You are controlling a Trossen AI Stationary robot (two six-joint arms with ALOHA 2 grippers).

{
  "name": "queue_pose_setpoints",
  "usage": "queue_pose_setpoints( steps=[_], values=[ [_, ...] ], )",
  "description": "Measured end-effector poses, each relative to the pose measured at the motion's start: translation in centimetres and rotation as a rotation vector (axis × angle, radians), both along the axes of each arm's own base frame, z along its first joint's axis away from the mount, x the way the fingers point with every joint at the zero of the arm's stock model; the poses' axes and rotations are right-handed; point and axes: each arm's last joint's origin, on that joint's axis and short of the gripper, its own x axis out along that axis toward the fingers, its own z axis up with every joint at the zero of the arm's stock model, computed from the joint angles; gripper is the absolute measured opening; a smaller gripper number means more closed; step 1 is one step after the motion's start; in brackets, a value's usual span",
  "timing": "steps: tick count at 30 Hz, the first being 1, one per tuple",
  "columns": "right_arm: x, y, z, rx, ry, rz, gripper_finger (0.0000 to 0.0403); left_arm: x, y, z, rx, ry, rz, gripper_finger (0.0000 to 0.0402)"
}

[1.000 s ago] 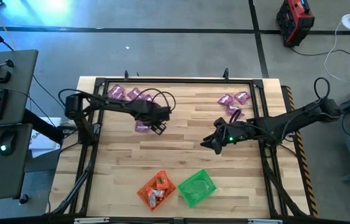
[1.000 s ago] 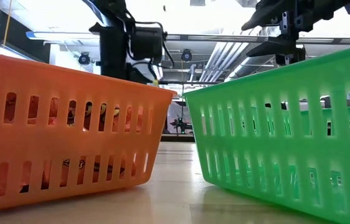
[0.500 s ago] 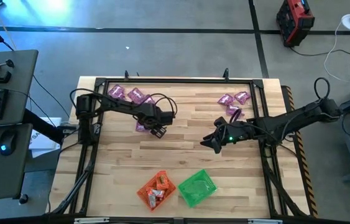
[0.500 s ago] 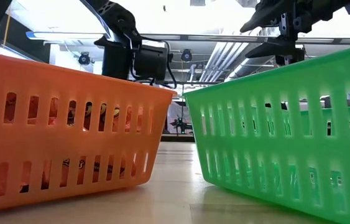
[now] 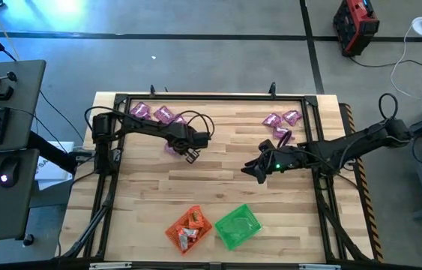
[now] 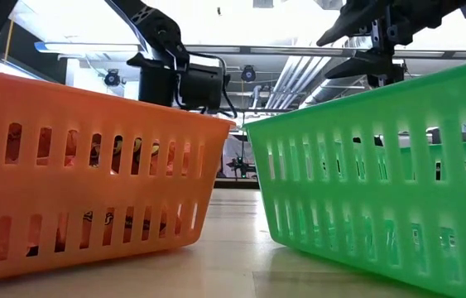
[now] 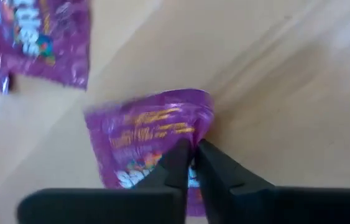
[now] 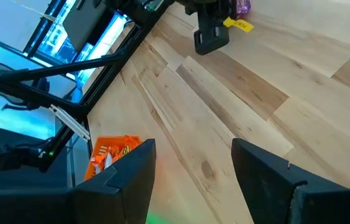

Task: Sort candy by brand, put in halloween buckets
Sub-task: Put the purple candy into the green basket

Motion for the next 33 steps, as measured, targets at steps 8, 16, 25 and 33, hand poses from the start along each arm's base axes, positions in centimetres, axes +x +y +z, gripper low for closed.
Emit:
queue_pose_setpoints(
  steps=[8, 16, 25, 33],
  values=[
    [0.0, 0.1, 0.0, 0.025, 0.001, 0.014, 0.0204, -0.6, 0.3, 2.2, -0.078, -0.025, -0.137, 0.0001],
    [-1.1, -0.1, 2.4, 0.028, -0.147, 0.039, 0.0204, -1.9, -2.7, 10.3, -0.111, -0.378, -0.291, 0.0],
    [-3.9, -1.1, 5.9, -0.055, -0.352, -0.02, 0.0204, 0.2, -10.0, 14.2, -0.276, -0.83, -0.538, 0.0],
    [-4.6, -1.3, 5.2, -0.096, -0.264, -0.042, 0.0204, 3.9, -18.1, 10.9, -0.524, -1.011, -0.875, 0.0]
  ],
)
